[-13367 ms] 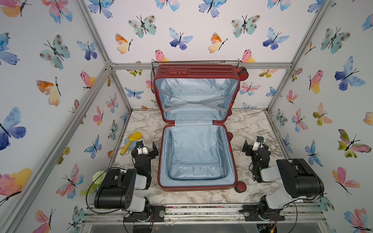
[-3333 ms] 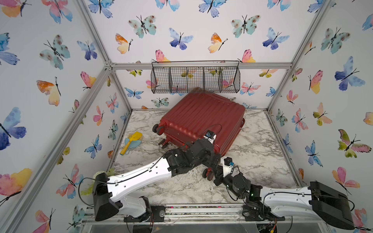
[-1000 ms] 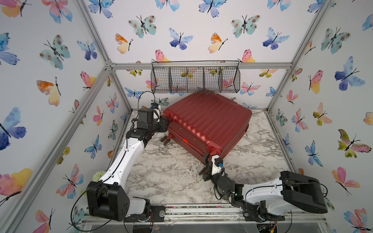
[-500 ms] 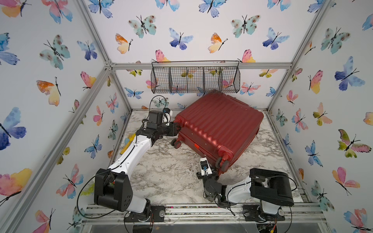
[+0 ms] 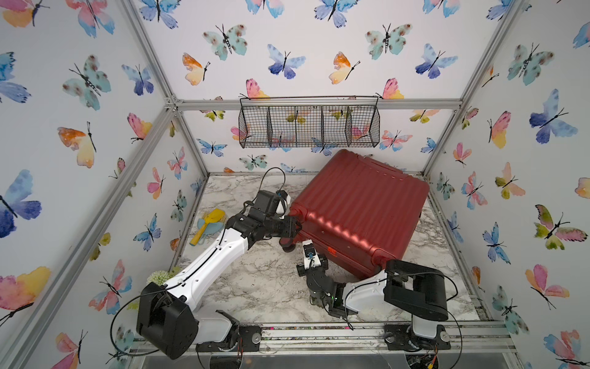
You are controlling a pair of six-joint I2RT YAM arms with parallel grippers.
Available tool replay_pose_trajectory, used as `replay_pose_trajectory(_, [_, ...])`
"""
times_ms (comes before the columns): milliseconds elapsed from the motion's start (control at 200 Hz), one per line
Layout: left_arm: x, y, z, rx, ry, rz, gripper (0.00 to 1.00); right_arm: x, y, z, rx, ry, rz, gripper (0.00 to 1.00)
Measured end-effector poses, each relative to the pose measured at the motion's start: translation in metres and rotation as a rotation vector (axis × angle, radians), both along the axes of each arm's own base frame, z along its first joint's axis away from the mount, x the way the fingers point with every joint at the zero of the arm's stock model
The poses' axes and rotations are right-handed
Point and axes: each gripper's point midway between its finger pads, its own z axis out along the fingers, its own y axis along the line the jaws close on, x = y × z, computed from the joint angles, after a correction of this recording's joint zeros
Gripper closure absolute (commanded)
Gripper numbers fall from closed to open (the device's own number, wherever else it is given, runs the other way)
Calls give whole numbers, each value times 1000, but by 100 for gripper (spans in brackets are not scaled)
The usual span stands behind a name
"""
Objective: Close the suitcase zippers
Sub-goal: Zip the zipper on the suitcase.
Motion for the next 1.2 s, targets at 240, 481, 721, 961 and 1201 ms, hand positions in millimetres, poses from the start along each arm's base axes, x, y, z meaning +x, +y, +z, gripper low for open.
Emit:
replay_pose_trajectory(240, [-23,-10,-1,49,-13,12,100,14,21,9,248,-32,84,97])
replay_pose_trajectory(481, [-41,-8,1,3,-43,72,100,9,32,14,345,-62,142,97])
replay_pose_trajectory(721, [-43,-7,3,-29,-22,107,100,9,38,16,424,-44,174,97])
replay_pose_trajectory(961, [-38,-5,5,-62,-38,147,100,17,49,17,456,11,219,94])
replay_pose_trajectory(1201, [-35,3,4,-40,-80,153,100,-4,71,17,552,131,434,25])
